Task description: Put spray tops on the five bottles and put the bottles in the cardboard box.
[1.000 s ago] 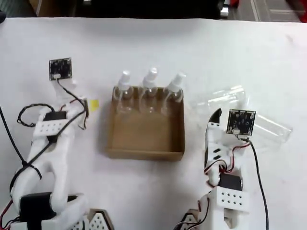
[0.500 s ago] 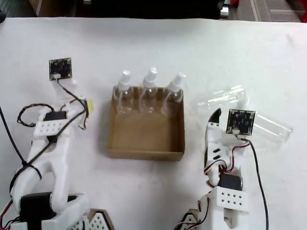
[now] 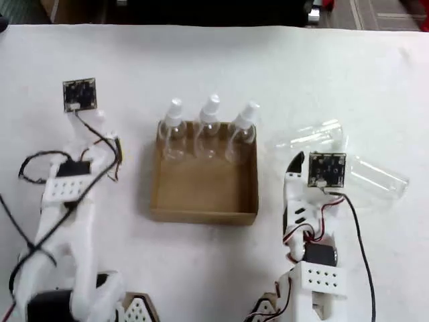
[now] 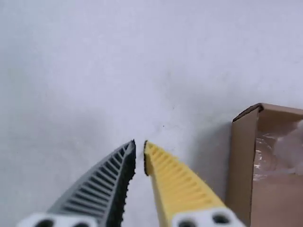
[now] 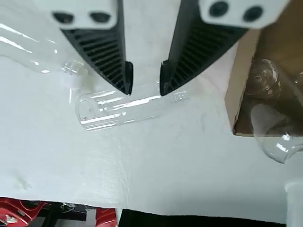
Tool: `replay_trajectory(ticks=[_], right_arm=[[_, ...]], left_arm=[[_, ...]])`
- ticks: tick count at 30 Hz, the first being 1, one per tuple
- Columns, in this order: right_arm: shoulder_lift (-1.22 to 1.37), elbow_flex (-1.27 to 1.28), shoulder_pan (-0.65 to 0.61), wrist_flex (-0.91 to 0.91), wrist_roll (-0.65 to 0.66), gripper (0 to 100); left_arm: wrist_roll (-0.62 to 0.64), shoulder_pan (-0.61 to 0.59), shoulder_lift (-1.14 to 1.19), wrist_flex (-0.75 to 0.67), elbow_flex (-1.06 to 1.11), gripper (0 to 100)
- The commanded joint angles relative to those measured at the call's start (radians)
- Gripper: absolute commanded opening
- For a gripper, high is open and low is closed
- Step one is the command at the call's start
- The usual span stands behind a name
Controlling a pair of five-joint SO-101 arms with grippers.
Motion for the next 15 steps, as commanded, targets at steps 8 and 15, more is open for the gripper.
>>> replay_trajectory(ticks=[8, 15], right_arm=[[-0.016, -0.006, -0.027, -0.016, 0.029, 10.1], [-0.016, -0.006, -0.027, -0.016, 0.031, 9.9]], left_arm=[[0.002, -0.002, -0.509, -0.241, 0.351, 15], [0.002, -0.001, -0.688, -0.239, 0.434, 15]])
